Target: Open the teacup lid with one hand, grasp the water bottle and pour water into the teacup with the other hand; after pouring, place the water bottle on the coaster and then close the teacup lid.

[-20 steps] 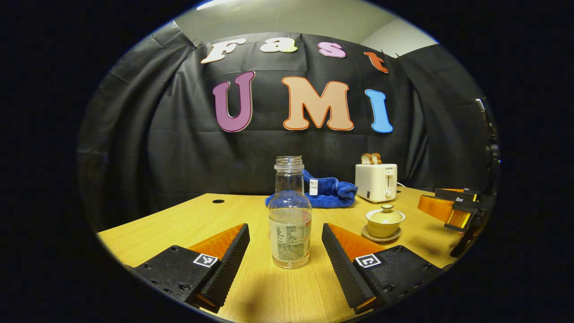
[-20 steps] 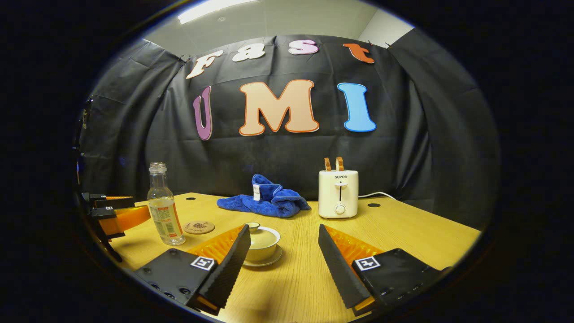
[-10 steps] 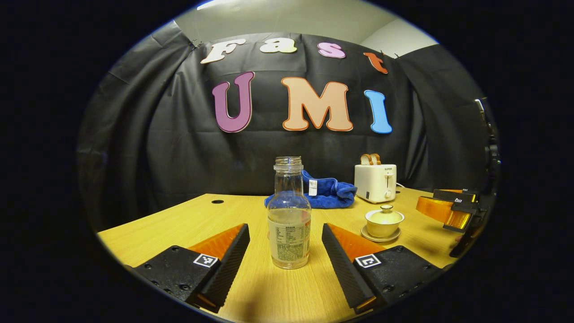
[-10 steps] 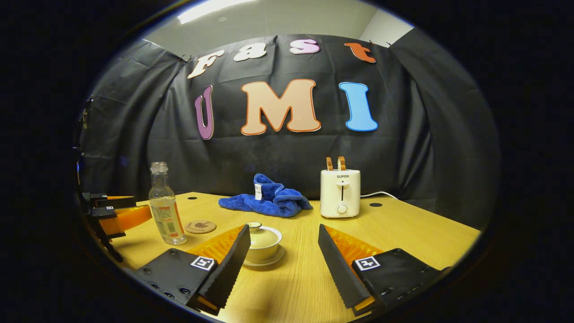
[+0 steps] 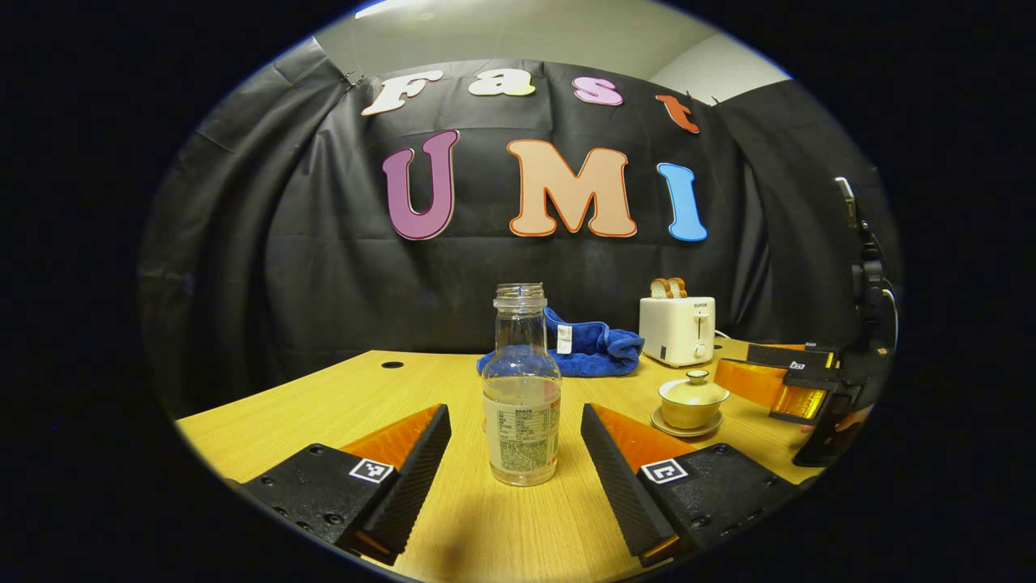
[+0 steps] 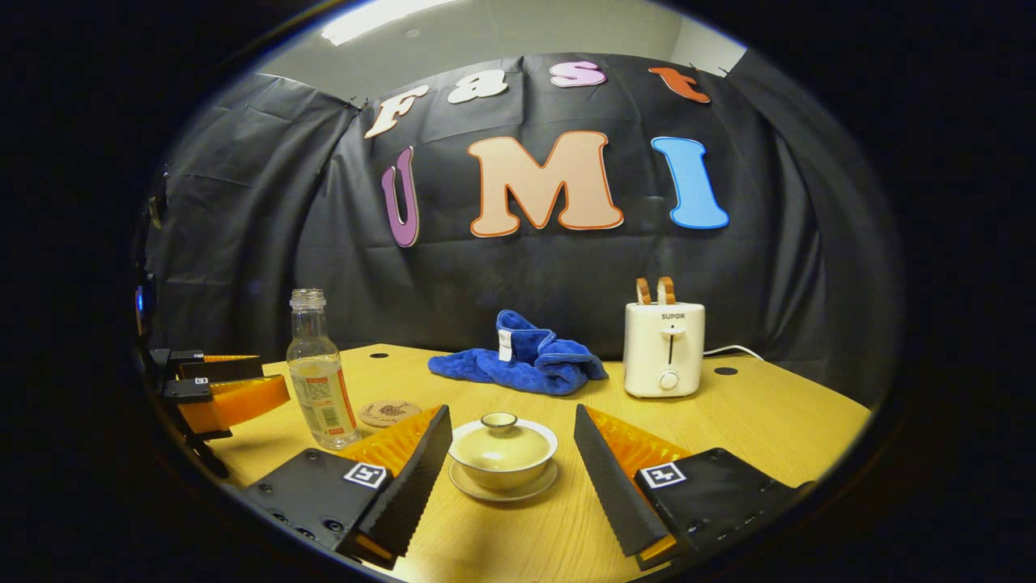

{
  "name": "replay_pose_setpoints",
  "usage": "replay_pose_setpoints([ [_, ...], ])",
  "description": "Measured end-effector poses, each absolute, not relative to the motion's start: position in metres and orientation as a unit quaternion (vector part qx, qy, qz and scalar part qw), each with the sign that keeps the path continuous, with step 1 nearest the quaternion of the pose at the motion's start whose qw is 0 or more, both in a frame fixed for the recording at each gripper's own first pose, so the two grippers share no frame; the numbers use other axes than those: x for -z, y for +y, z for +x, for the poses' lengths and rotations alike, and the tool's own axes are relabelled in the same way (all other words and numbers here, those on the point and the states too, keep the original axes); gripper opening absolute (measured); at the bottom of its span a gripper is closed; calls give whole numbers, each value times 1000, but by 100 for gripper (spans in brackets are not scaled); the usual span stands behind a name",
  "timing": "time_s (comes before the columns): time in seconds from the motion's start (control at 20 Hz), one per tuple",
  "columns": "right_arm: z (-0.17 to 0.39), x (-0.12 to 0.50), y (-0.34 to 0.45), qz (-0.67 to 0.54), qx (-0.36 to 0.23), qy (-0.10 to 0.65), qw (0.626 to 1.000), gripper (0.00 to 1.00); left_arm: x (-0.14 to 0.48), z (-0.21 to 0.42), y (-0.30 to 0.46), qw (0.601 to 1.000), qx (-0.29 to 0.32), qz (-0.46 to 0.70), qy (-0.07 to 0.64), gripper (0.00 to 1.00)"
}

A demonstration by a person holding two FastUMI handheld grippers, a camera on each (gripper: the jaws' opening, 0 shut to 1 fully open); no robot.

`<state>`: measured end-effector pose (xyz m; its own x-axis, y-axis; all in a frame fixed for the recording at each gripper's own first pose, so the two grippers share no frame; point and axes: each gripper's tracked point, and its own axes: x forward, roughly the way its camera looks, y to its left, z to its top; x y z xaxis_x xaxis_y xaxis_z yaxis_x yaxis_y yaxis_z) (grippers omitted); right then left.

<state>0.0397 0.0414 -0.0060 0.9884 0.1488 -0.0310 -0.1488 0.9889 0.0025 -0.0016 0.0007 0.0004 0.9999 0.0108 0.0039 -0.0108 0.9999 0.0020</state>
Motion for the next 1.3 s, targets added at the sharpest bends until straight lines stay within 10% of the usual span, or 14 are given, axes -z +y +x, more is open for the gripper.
replay_pose_setpoints([
  [0.55, 76, 24, 67, -44, -101, 68, 992, 96, 0, -2, 5, 1000, -19, 1, -1, 95],
  [1.3, 94, 33, 63, -42, -86, 91, 991, 33, -1, -3, 4, 1000, -19, 1, 0, 95],
])
